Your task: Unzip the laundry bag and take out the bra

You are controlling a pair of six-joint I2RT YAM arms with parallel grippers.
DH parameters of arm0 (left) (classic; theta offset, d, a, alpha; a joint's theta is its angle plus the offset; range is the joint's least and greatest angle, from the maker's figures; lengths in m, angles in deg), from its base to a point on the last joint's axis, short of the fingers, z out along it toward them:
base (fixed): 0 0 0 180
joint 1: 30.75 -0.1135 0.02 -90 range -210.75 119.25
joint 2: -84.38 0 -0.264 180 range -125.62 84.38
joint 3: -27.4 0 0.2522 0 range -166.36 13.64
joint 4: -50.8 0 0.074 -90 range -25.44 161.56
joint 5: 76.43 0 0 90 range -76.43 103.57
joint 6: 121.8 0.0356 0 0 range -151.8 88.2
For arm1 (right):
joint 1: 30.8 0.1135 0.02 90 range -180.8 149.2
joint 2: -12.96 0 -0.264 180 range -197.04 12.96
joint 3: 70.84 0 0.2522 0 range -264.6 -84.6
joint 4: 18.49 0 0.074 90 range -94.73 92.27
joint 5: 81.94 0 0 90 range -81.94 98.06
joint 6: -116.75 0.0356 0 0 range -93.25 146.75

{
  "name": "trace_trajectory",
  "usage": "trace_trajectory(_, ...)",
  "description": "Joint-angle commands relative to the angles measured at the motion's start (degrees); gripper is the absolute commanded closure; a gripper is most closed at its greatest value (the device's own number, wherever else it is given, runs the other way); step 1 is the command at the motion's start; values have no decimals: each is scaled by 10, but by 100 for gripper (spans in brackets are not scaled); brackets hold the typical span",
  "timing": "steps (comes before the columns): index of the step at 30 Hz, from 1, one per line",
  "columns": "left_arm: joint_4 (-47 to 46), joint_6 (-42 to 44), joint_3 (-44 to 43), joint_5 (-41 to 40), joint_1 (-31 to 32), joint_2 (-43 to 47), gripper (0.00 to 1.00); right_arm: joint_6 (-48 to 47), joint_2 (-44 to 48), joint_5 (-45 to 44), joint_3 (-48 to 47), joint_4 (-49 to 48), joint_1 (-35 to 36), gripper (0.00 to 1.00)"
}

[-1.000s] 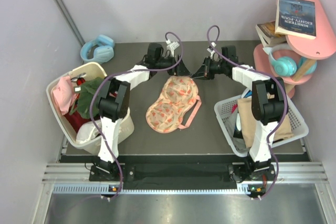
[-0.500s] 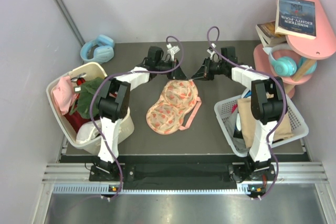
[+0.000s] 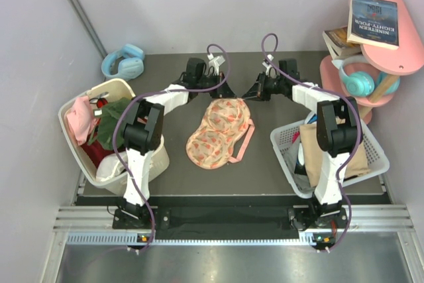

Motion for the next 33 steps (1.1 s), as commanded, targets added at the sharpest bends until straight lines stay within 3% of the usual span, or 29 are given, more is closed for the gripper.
trace_trajectory(1, -51, -35, 0, -61, -25, 37, 100, -5, -3, -11, -21, -13, -3, 100)
trace_trajectory(13, -107, -96, 1, -101, -65, 25, 100, -9, -26, -13, -36, 0, -8, 100)
trace_trajectory(26, -75, -88, 10, -185, -82, 38, 100, -8, -69, -7, -113, 29, -8, 100)
trace_trajectory(33, -65, -67, 70, -185, -83, 70, 100, -11, -104, -14, -185, 56, -7, 100)
